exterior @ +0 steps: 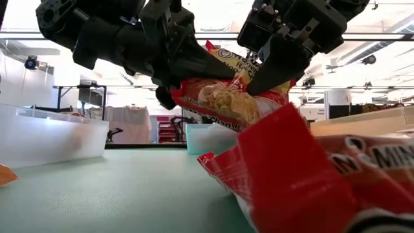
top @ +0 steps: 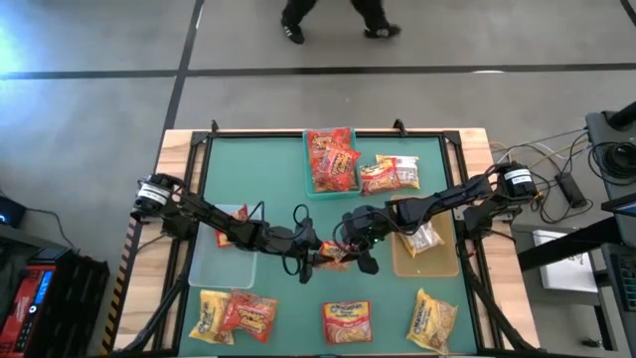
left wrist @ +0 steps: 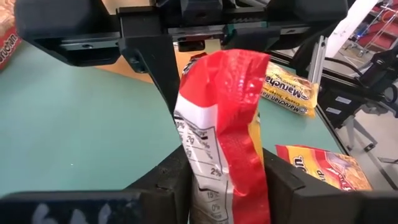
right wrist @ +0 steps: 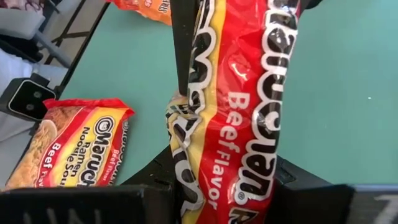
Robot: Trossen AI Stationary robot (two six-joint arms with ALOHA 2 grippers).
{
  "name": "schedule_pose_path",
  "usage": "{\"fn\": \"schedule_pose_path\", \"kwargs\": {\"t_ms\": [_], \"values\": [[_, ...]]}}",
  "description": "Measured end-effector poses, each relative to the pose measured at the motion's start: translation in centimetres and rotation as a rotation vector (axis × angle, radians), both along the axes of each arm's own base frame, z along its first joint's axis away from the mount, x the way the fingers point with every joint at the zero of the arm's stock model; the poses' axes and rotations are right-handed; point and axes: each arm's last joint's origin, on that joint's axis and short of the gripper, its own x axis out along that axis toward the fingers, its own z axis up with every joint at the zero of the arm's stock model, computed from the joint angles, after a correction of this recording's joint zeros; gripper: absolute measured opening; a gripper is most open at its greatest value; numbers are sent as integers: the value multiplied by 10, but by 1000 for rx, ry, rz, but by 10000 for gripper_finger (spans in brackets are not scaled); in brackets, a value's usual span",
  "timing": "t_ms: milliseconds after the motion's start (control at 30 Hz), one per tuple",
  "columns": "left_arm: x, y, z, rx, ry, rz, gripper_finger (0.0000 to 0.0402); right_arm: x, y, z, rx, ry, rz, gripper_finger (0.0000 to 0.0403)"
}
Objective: Sort Maruchan noodles
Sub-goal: Put the red noodle pack into the white transparent bin
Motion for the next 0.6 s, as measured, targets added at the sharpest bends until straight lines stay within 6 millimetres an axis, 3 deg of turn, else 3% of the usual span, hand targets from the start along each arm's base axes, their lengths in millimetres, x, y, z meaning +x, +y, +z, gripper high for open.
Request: {"fn": "schedule_pose_path", "kwargs": {"t_ms": [167, 400, 600], "values": [[0, 0, 0, -2, 1, -2, 101, 0, 0, 0, 22, 11, -20, 111], [0, 0, 0, 6, 0, -11, 103, 0, 0, 2, 73, 24, -58, 157], [0, 1, 0, 10, 7, -14, 99, -10, 0, 23, 138, 15, -46, 204]]}}
